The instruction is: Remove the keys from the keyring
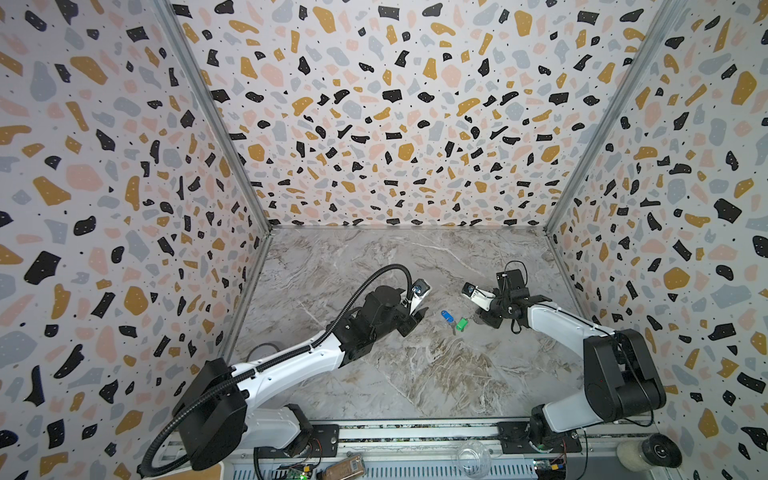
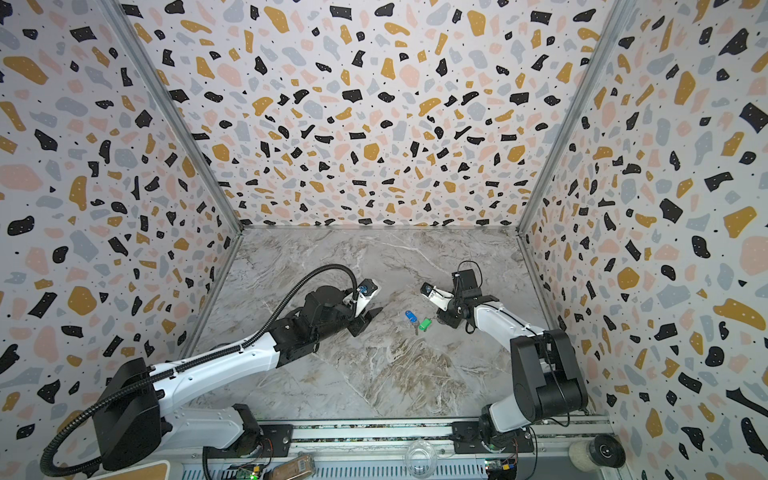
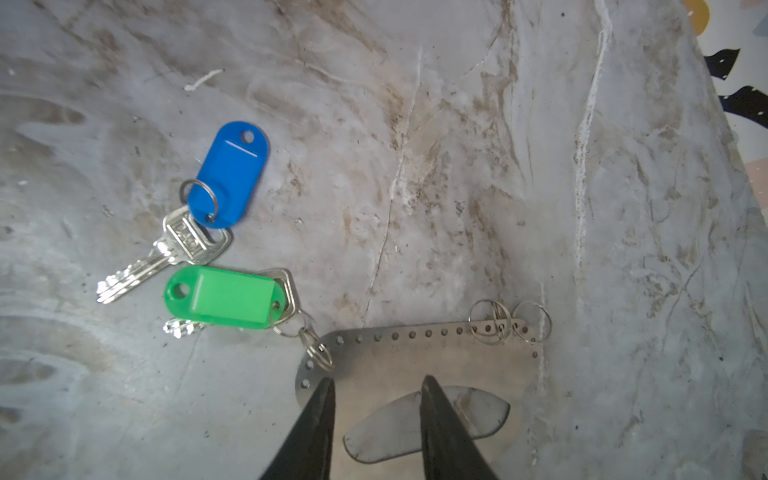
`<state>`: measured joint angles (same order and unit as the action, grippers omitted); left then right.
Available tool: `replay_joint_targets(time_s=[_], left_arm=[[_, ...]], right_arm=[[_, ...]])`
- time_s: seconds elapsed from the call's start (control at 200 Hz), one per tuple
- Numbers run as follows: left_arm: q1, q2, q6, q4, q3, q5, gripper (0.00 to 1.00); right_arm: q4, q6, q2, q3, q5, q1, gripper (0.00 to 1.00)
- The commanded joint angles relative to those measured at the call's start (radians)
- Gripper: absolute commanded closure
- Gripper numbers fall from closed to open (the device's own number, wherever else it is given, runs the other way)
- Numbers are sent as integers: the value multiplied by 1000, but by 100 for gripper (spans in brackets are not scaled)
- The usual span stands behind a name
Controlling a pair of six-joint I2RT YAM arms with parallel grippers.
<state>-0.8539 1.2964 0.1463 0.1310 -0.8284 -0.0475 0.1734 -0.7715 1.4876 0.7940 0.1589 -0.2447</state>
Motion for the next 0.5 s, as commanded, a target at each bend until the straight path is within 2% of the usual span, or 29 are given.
replay_joint_targets(time_s=[0.0, 0.21, 0.496], left_arm=[[-4, 0, 14, 28, 10, -9, 44], [-4, 16, 18, 27, 6, -9, 44], [-4, 20, 21, 16, 0, -12, 44]], right_arm=[[-16, -37, -10, -24, -22, -8, 64], [-47, -56, -18, -61, 5, -10, 64], [-96, -67, 21, -70, -24, -31, 67]])
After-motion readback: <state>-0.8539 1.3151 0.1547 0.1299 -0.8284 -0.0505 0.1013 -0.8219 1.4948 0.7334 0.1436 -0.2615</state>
